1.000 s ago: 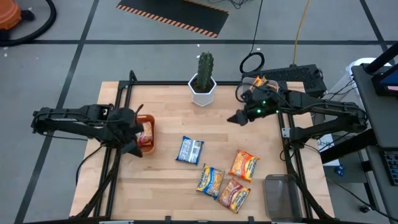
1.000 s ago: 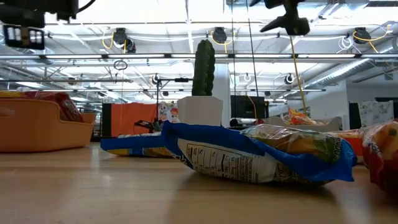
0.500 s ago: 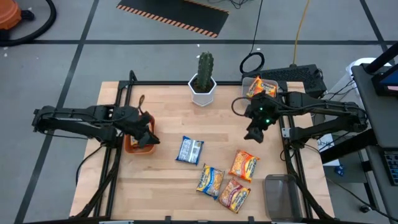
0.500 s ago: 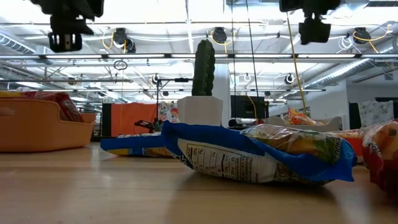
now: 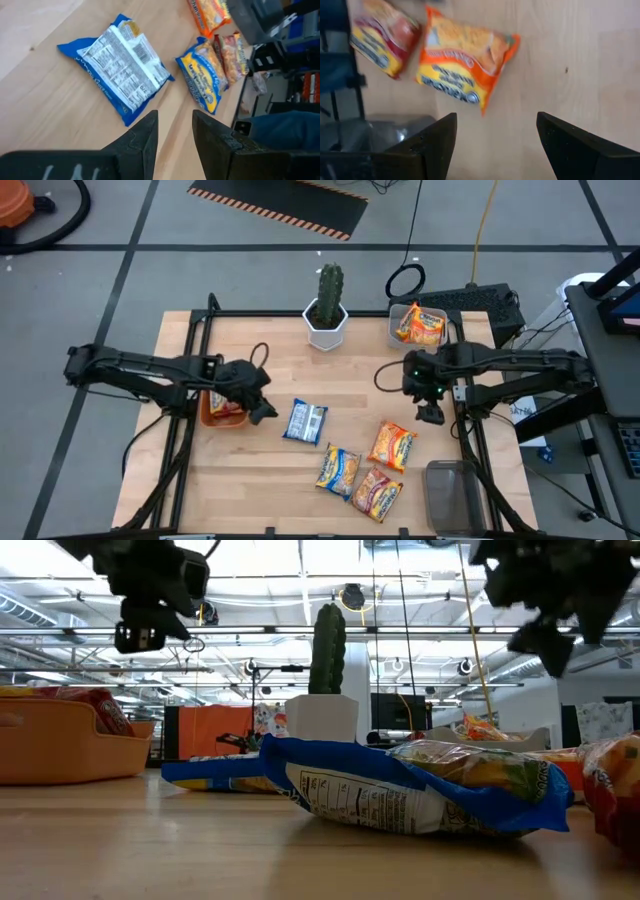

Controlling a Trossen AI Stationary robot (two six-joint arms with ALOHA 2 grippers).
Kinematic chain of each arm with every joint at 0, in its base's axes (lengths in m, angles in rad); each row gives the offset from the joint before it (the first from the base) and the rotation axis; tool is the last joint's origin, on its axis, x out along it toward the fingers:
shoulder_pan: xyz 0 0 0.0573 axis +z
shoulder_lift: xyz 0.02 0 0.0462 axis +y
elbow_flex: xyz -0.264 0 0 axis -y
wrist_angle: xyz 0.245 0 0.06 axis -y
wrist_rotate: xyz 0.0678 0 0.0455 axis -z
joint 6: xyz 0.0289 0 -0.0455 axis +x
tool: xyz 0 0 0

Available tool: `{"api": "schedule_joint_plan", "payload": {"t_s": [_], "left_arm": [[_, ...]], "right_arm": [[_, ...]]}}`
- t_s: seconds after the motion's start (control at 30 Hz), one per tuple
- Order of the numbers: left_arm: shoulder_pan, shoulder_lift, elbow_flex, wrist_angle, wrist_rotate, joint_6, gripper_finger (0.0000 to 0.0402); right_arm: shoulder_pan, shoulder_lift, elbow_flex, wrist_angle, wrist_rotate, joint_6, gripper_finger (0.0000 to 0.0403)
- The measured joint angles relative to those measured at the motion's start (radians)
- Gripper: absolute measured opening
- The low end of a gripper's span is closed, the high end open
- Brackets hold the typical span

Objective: Sort Maruchan noodles
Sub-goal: Put the orange noodle pack into the gray bin

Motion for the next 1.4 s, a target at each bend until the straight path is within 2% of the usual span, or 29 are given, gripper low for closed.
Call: {"api": "schedule_joint_plan", "payload": {"t_s": [0.17,0.4,0.6,0.77,0.9,1.17,1.4], "left_arm": [[-0.008,0.061,0.000,0.045,-0.001,-0.025,0.0125],[-0.038,0.084,0.000,0.065,0.000,-0.060,0.0125],[-0.057,0.083,0.000,0.064,0.000,-0.059,0.0125],[-0.054,0.083,0.000,0.064,0.000,-0.030,0.0125],[-0.047,0.083,0.000,0.064,-0.001,-0.008,0.0125],[-0.043,0.083,0.000,0.064,-0.027,0.013,0.0125],[-0.043,0.083,0.000,0.063,-0.028,0.028,0.0125]], "right_arm": [[0.008,-0.013,-0.120,0.101,-0.078,-0.001,0.0265],[0.093,-0.015,-0.226,0.265,-0.076,0.015,0.0265],[0.158,0.000,-0.251,0.306,-0.075,0.055,0.0265],[0.217,0.001,-0.312,0.423,-0.072,0.124,0.0265],[0.252,0.001,-0.376,0.505,-0.032,0.194,0.0265],[0.297,0.021,-0.383,0.527,0.085,0.200,0.0263],[0.322,0.107,-0.430,0.672,0.074,0.197,0.0225]]}}
